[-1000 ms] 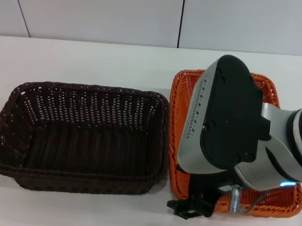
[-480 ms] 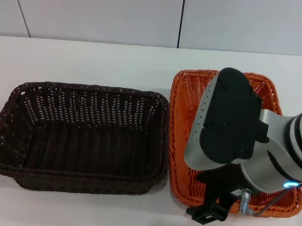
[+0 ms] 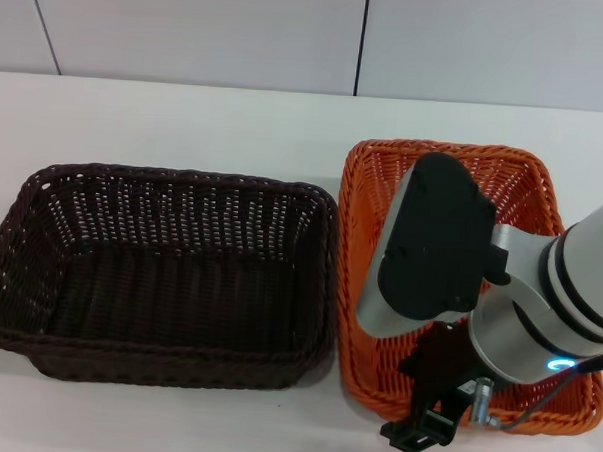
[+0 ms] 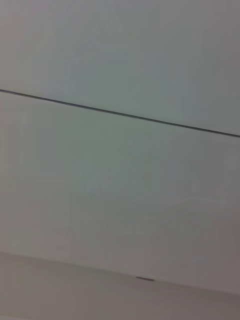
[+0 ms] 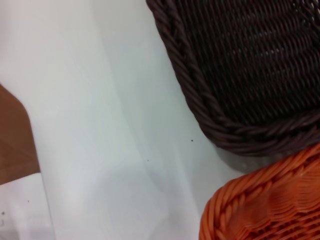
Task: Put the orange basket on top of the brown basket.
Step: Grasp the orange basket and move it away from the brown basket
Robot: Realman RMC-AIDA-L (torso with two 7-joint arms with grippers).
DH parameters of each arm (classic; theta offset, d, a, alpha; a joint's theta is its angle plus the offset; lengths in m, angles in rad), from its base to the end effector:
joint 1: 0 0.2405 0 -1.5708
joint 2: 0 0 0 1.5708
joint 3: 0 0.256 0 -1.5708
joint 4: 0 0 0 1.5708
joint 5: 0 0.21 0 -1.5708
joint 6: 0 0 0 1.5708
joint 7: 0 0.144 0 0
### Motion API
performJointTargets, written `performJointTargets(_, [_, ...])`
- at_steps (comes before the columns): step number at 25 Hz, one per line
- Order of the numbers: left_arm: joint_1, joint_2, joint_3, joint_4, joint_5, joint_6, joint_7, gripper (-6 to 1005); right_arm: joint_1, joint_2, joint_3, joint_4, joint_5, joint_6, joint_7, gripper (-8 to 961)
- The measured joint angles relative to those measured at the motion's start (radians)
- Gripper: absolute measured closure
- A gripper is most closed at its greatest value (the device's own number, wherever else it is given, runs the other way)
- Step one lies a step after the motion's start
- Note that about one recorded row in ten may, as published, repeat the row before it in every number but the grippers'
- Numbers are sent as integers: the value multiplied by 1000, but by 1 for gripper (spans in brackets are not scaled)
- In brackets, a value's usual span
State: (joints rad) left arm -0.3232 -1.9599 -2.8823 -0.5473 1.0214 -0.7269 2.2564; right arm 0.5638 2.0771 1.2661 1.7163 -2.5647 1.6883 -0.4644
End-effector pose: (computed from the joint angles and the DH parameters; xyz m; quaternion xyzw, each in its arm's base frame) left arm -0.4625 0.2943 0.2170 -0.4497 -0.3814 -0.2529 0.7671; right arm 0.1063 0.2748 -0.0473 -0.9572 0.1187 -0.2459 0.0958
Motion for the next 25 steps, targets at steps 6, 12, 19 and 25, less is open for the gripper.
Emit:
performJointTargets(6, [4, 2, 0, 1, -25, 0, 0, 486, 25, 0, -3, -38, -2, 6, 2, 385])
performJointTargets(12, [7, 3, 0, 1, -39, -2, 0, 486, 29, 0, -3, -53, -2, 3, -1, 504])
performJointTargets(19, [8, 4, 0, 0, -39, -2, 0, 486, 18, 0, -4, 25, -9, 0, -2, 699])
performJointTargets(25, [13, 10, 0, 1, -39, -1, 0, 486, 13, 1, -1, 52, -49, -5, 10, 769])
